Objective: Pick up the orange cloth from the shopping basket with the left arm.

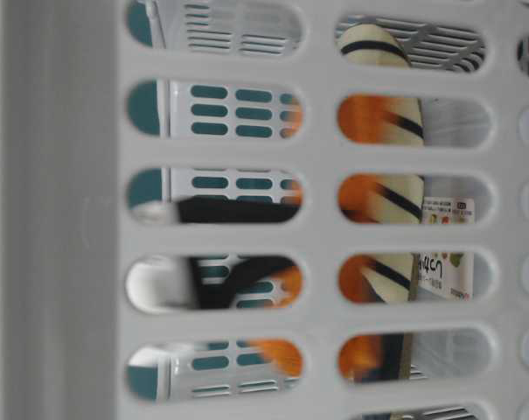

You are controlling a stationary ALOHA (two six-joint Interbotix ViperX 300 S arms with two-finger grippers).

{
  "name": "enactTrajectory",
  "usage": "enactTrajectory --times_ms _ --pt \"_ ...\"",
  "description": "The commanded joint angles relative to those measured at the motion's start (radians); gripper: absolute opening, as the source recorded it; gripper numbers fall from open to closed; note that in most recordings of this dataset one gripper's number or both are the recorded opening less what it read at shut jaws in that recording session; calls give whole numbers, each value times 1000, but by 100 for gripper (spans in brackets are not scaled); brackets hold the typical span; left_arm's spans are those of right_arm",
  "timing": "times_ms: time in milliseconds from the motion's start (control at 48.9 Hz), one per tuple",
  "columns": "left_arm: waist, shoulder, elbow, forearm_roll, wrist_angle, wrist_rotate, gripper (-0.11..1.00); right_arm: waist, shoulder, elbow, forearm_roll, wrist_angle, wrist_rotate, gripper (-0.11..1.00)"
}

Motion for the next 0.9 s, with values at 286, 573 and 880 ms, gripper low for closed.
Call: enactTrajectory --times_ms 286,573,880 --pt "14 -60 -356 3 426 11 15 -2 -8 -6 3 -5 2 0" --pt "6 -129 -393 3 526 -3 15 -3 -25 -5 3 -5 2 0" --pt "-14 -250 -310 3 523 -12 15 -2 -26 -2 3 -5 2 0"
